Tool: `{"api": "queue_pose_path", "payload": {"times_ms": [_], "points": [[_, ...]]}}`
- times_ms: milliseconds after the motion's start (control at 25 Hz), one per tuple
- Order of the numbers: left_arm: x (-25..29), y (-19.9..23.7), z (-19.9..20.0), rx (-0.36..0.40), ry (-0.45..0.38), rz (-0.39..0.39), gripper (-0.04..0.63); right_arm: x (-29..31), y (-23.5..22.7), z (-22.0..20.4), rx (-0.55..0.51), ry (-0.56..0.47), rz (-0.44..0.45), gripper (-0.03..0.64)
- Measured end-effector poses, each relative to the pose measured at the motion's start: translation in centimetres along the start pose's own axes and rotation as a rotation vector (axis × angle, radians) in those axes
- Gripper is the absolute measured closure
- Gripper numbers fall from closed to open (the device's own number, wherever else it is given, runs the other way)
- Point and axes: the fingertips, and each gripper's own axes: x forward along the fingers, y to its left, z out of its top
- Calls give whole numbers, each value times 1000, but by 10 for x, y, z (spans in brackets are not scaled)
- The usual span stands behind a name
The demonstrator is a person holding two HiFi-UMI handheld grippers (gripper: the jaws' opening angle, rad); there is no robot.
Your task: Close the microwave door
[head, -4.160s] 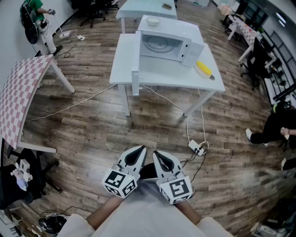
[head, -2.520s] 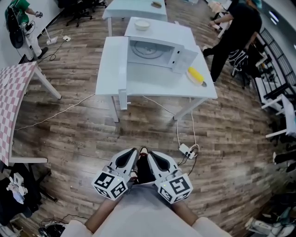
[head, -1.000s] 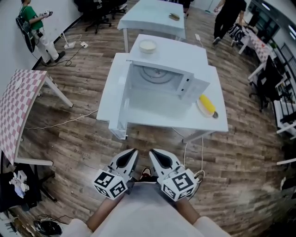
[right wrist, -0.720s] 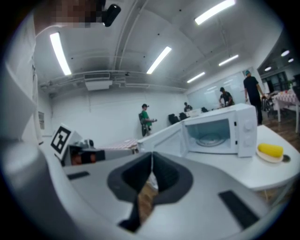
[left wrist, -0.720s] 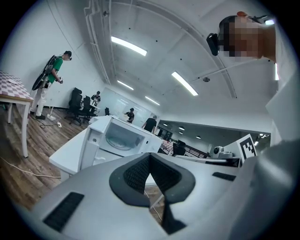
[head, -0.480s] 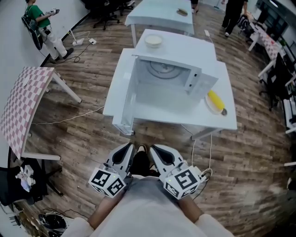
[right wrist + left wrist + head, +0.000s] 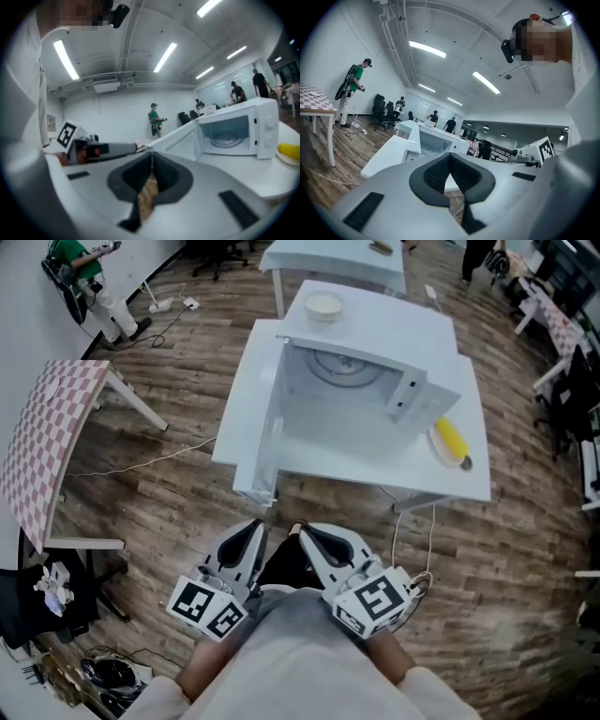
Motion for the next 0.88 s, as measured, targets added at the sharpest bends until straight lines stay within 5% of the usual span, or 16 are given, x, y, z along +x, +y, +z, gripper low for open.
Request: {"api": "queue_pose_path", "payload": {"times_ms": [520, 720, 880], "points": [[-4, 60, 2, 3, 114, 42, 577, 51, -18, -1, 40, 44, 35, 594], [-2, 71, 1, -11, 193, -102, 577, 71, -26, 7, 41, 74, 38, 594], [2, 82, -6, 124, 279, -193, 577, 86, -39, 12, 23, 97, 38, 594]]}}
